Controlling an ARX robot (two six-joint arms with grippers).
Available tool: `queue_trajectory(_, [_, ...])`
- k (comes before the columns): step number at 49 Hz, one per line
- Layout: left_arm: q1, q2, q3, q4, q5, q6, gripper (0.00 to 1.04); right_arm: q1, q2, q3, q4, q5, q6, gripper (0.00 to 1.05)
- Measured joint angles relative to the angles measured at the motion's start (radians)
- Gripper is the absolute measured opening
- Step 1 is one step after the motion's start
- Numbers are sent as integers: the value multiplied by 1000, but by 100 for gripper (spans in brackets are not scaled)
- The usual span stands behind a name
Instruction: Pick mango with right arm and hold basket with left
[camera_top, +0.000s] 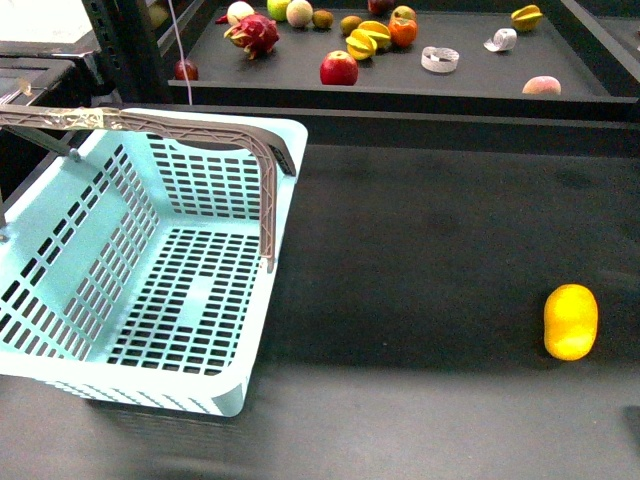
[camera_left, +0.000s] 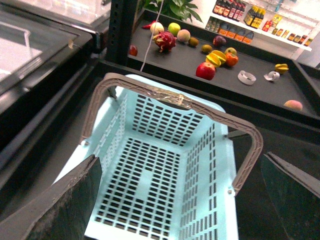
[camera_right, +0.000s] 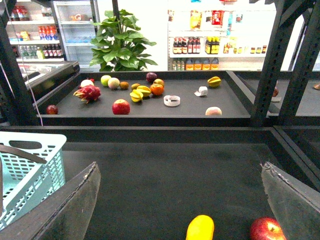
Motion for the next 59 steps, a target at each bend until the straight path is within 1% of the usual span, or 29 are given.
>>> queue_trajectory(5, [-21, 229, 56, 132, 19, -129, 99, 0, 0, 0, 0, 0, 0, 96])
queue_trajectory(8, [-27, 441, 109, 237, 46, -244, 99, 0, 0, 0, 0, 0, 0, 96])
queue_trajectory(12, [-27, 627, 167, 315, 70, -336, 99, 0, 0, 0, 0, 0, 0, 96])
queue_trajectory(15, [-26, 735, 207, 344, 91, -394, 99, 0, 0, 0, 0, 0, 0, 96])
queue_trajectory(24, [-48, 957, 335, 365, 119, -524, 99, 0, 0, 0, 0, 0, 0, 96])
queue_trajectory(34, [-83, 1158, 517, 369, 106, -595, 99, 0, 0, 0, 0, 0, 0, 96])
queue_trajectory(40, [-94, 1231, 601, 369, 103, -610, 99, 0, 0, 0, 0, 0, 0, 96])
queue_trajectory(48, [-84, 1344, 723, 366, 108, -621, 99, 0, 0, 0, 0, 0, 0, 96])
queue_trajectory(59, [-51, 1440, 828, 349, 107, -628, 99, 0, 0, 0, 0, 0, 0, 96])
